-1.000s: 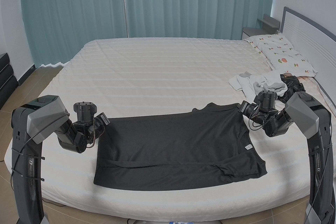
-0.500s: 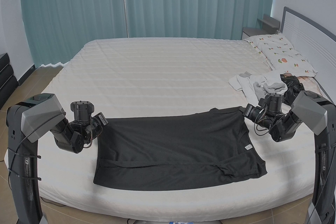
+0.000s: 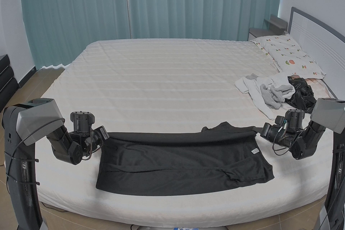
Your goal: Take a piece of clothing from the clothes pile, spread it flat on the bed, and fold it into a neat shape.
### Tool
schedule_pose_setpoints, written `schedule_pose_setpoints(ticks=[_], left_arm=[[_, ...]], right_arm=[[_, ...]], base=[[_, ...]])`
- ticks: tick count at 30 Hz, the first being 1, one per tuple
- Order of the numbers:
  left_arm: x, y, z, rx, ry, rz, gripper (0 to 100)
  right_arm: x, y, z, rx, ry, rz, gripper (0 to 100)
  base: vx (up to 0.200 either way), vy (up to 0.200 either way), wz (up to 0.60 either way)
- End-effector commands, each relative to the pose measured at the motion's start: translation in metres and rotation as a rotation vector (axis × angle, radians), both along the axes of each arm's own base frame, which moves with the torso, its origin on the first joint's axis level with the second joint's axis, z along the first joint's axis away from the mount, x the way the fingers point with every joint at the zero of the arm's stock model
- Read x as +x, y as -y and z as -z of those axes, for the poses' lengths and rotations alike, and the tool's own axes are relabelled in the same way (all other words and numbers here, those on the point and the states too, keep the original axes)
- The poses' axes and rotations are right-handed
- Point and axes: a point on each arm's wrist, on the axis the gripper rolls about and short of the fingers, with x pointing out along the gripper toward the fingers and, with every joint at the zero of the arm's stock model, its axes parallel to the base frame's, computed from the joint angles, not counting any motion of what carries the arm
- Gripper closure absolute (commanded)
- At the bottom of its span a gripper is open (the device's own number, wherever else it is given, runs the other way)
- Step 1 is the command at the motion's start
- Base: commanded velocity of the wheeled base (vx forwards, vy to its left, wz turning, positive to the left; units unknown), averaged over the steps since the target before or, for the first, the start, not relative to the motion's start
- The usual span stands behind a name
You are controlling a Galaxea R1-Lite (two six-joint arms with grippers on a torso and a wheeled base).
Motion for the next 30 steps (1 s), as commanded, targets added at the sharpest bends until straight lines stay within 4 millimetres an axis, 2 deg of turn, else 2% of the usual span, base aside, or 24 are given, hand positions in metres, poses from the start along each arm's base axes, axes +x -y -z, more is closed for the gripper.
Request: schedule_pose_setpoints(ticks=[1,4,8,19,20,21,22,27,30], left_arm=[[-0.023,0.0,0.015,0.045,-0.097,0.032,100],[-0.027,0.0,0.019,0.054,-0.119,0.039,100],[-0.037,0.0,0.028,0.088,-0.169,0.063,100],[-0.042,0.003,0.038,0.109,-0.21,0.09,100],[-0.043,0.004,0.039,0.116,-0.213,0.097,100],[-0.043,0.004,0.039,0.123,-0.215,0.103,100],[-0.043,0.004,0.039,0.125,-0.215,0.105,0],[-0.043,0.006,0.039,0.128,-0.214,0.109,0],[-0.043,0.005,0.036,0.12,-0.195,0.1,0]], right_arm=[[-0.026,0.002,0.01,0.003,-0.076,-0.037,100],[-0.03,0.002,0.015,-0.011,-0.092,-0.047,100],[-0.046,-0.002,0.027,-0.054,-0.143,-0.083,100],[-0.056,-0.004,0.033,-0.066,-0.187,-0.099,100],[-0.057,-0.004,0.034,-0.067,-0.191,-0.1,0],[-0.057,-0.005,0.034,-0.067,-0.192,-0.101,0],[-0.058,-0.005,0.036,-0.067,-0.198,-0.103,0],[-0.057,-0.008,0.037,-0.068,-0.191,-0.107,0],[-0.055,-0.008,0.03,-0.06,-0.17,-0.102,0]], base=[[0.0,0.0,0.0],[0.0,0.0,0.0],[0.0,0.0,0.0],[0.0,0.0,0.0],[0.0,0.0,0.0],[0.0,0.0,0.0],[0.0,0.0,0.0],[0.0,0.0,0.0],[0.0,0.0,0.0]])
